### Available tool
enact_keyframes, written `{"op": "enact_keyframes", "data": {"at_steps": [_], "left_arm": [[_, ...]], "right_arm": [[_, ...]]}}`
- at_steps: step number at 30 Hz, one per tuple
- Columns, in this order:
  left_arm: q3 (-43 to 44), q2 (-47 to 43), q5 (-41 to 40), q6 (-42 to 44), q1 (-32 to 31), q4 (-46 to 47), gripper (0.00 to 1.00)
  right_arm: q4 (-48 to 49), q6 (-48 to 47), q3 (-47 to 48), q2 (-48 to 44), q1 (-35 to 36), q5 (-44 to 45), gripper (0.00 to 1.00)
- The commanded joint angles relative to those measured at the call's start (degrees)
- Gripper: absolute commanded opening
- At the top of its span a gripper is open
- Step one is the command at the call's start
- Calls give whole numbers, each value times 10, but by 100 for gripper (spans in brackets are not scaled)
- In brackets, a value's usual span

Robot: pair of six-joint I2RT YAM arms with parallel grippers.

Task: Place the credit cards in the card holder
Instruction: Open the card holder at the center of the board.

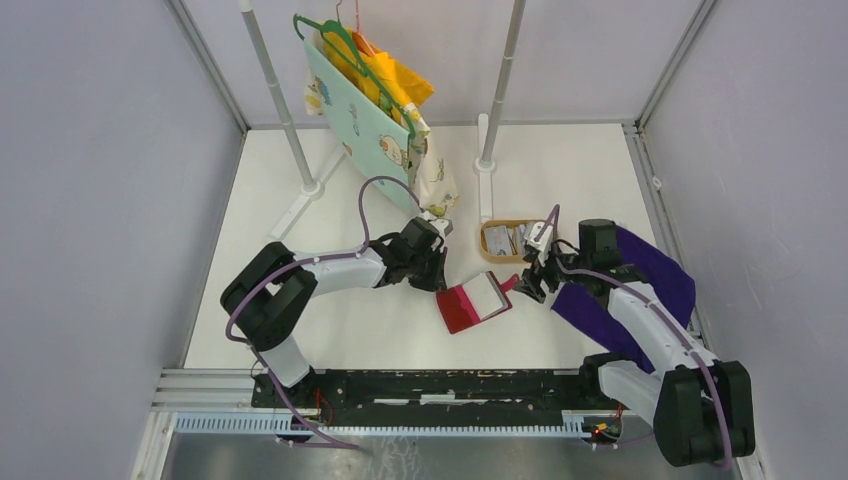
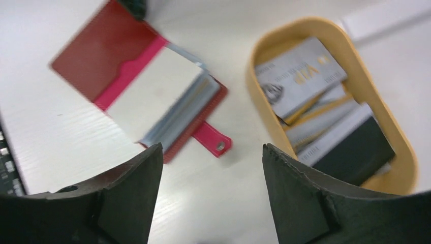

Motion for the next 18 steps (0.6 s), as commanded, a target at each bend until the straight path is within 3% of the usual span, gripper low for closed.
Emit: {"op": "enact_keyframes", "data": {"at_steps": [1, 6, 11, 18], "left_arm": [[-4, 4, -25, 35, -1, 39, 3], [-5, 1, -49, 23, -1, 34, 7], [-9, 6, -57, 12, -1, 34, 6], [-9, 9, -51, 11, -1, 41, 5]], "right_arm": [[-118, -114, 36, 36, 7, -170, 76], [-87, -80, 47, 87, 51, -42, 54], [-53, -24, 55, 135, 75, 22, 34], [7, 54, 53, 176, 116, 13, 26]]}}
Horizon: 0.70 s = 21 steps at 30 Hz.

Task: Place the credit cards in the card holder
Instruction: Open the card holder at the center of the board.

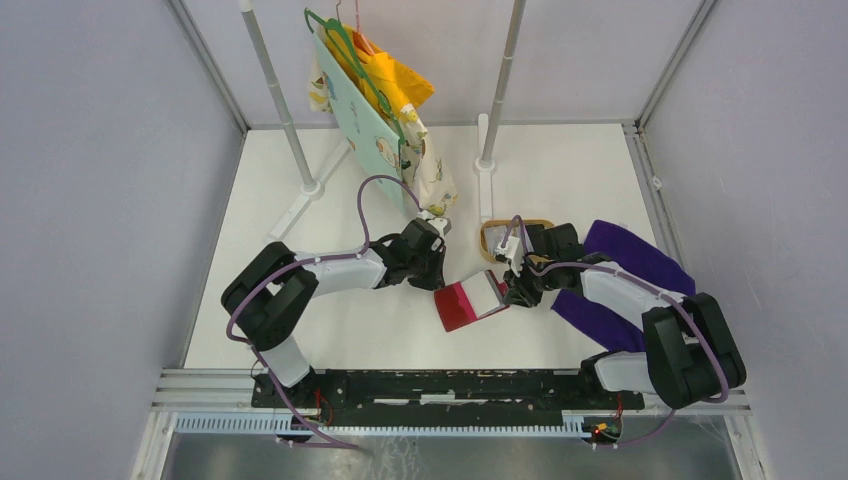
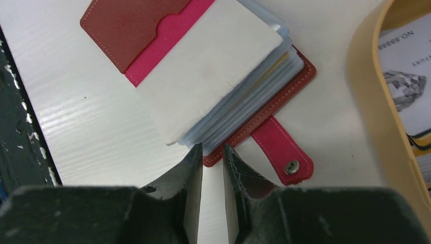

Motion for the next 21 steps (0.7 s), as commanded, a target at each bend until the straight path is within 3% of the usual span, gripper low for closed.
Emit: {"op": "enact_keyframes", "data": {"at_steps": [1, 17, 21], "left_arm": [[-2, 3, -14, 6, 0, 26, 5], [-12, 2, 35, -12, -6, 73, 6], [-5, 4, 21, -13, -5, 62, 19]], "right_arm": [[57, 69, 25, 20, 30, 1, 26], [93, 160, 89, 98, 86, -192, 25], [76, 140, 105, 121, 108, -187, 27]]}}
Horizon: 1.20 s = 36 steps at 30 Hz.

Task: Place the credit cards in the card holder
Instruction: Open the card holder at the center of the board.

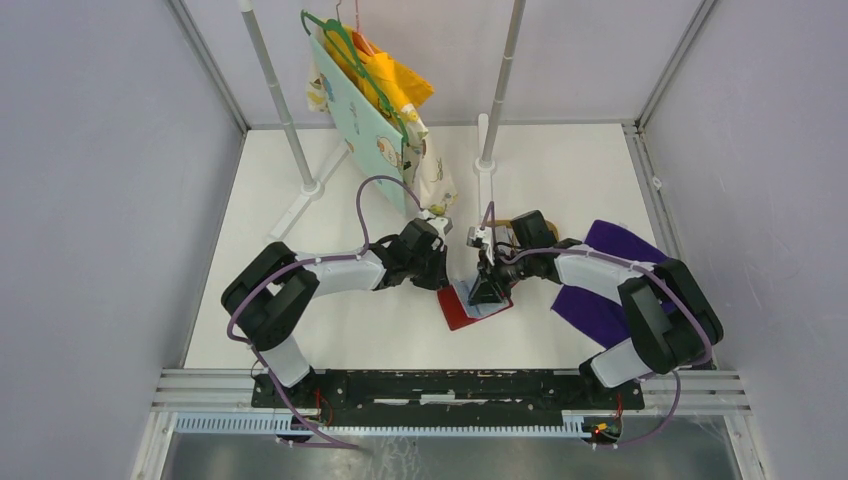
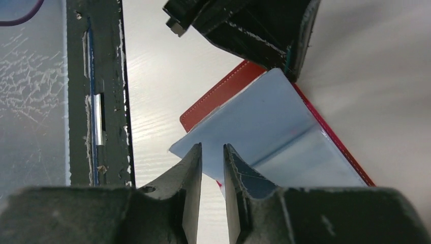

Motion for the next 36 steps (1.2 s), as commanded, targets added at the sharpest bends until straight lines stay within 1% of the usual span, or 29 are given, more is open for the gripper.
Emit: {"op": "enact_keyframes", "data": {"at_steps": [1, 3, 5, 6, 8, 10, 13, 16, 18, 20, 21, 22, 24, 26, 29, 31, 32, 34, 36], "left_arm": [[13, 2, -20, -11, -3, 0, 24], [23, -12, -82, -15, -1, -42, 38], [28, -34, -128, -24, 5, -74, 48], [28, -49, -140, -28, 10, -87, 52], [21, -83, -160, -37, 15, -102, 55], [-1, -124, -158, -47, 15, -95, 55], [-55, -196, -133, -60, 15, -65, 55], [-102, -273, -108, -68, 15, -24, 53], [-136, -318, -65, -85, 15, 20, 48], [-177, -349, -1, -114, 11, 92, 43], [-196, -357, 12, -127, 8, 124, 40], [-214, -362, 15, -138, 4, 152, 38], [-242, -366, 15, -153, -3, 209, 38], [-254, -356, 18, -162, -13, 258, 37], [-245, -318, 9, -157, -40, 294, 38], [-235, -282, 0, -153, -55, 316, 37], [-232, -264, -6, -154, -59, 326, 37], [-230, -228, -17, -159, -61, 348, 37], [-220, -194, -26, -156, -61, 352, 37]], "right_arm": [[-10, -18, 33, 19, 24, -27, 29], [-23, -36, 36, 18, 30, -9, 33], [-24, -47, 31, 15, 33, 8, 37], [-23, -54, 29, 15, 33, 14, 38], [-28, -66, 30, 25, 33, 20, 39], [-57, -95, 49, 39, 34, 19, 38], [-115, -144, 87, 51, 33, 8, 38], [-193, -229, 115, 55, 33, 7, 38], [-238, -292, 128, 51, 31, 21, 39], [-273, -328, 140, 47, 26, 45, 41], [-287, -340, 142, 43, 20, 55, 41], [-284, -338, 135, 33, 15, 63, 42], [-250, -320, 102, 3, 3, 80, 44], [-208, -306, 70, -27, -2, 112, 48], [-131, -270, 20, -76, -13, 161, 62], [-77, -226, -7, -98, -33, 196, 70], [-54, -201, -14, -101, -44, 208, 72], [-55, -182, -5, -89, -51, 212, 73], [-53, -158, -3, -81, -50, 192, 75]]}}
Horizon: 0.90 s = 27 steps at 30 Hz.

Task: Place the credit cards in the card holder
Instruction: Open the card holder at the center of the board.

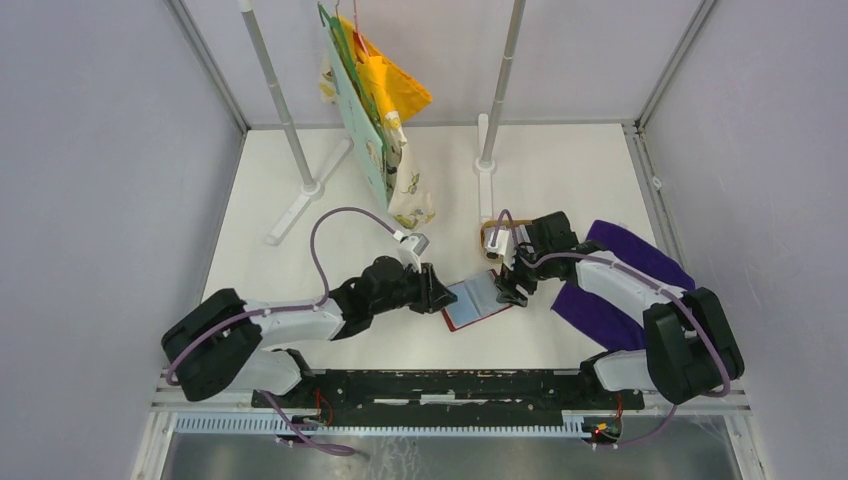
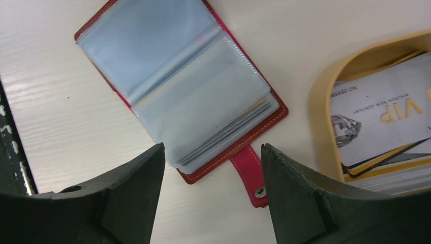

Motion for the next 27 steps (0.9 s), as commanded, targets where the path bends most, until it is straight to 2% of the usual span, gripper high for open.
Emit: {"op": "enact_keyframes", "data": {"at_steps": [1, 6, 13, 17, 22, 27], "left_arm": [[36, 65, -25, -16, -3, 78, 37], [59, 148, -11, -26, -3, 108, 37], [79, 192, 14, -27, -3, 115, 41], [91, 221, 20, -26, -3, 116, 45], [119, 243, 16, -11, -3, 90, 54], [123, 246, 17, -9, -3, 80, 63]], "right_arm": [[74, 79, 1, 5, -5, 9, 75], [90, 107, -15, 12, -2, 0, 70], [98, 145, -20, 48, 1, -43, 59], [98, 153, -20, 62, 3, -78, 50], [110, 169, -27, 55, 3, -135, 42], [131, 195, -33, 58, 2, -200, 41]]}}
